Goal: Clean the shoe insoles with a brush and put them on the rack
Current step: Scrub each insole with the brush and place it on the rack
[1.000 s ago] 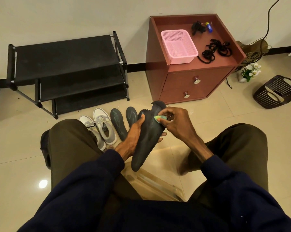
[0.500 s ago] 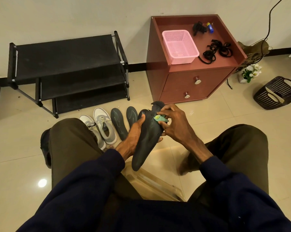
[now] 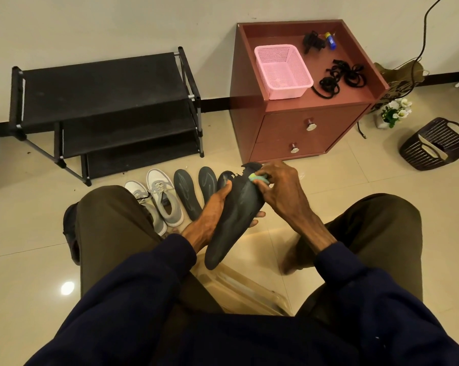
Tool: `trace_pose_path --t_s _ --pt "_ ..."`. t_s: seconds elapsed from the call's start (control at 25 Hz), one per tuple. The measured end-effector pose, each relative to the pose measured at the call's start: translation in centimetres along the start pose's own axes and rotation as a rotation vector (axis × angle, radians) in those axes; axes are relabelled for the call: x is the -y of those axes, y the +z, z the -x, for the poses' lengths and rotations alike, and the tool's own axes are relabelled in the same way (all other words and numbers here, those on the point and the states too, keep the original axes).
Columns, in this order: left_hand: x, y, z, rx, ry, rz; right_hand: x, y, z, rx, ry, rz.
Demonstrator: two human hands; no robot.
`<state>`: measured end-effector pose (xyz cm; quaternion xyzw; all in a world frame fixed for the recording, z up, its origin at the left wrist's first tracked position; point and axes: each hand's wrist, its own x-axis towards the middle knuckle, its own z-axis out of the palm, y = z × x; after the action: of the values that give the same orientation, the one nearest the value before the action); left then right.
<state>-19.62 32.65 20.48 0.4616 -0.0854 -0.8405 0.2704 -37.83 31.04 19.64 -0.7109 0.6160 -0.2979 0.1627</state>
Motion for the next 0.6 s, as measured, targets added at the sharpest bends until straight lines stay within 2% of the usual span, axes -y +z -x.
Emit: trace_pose_path --t_s 0.08,0.28,0.44,0.6 --pt "0.1 0.2 0.2 0.032 -0.051 0.037 -0.1 0.2 0.2 0.011 0.029 0.052" --pt "0.3 -0.3 0.1 -0.004 -0.029 0.011 1.1 0.0 0.6 0.100 -0.003 0.077" --pt "0.1 -0.2 0.5 -0.039 0.069 -0.039 2.6 0.0 1.2 0.226 0.022 -0.120" --pt "0.1 -0.5 0.6 0.000 0.082 -0.031 2.2 0.1 1.0 0.093 0.022 -0.109"
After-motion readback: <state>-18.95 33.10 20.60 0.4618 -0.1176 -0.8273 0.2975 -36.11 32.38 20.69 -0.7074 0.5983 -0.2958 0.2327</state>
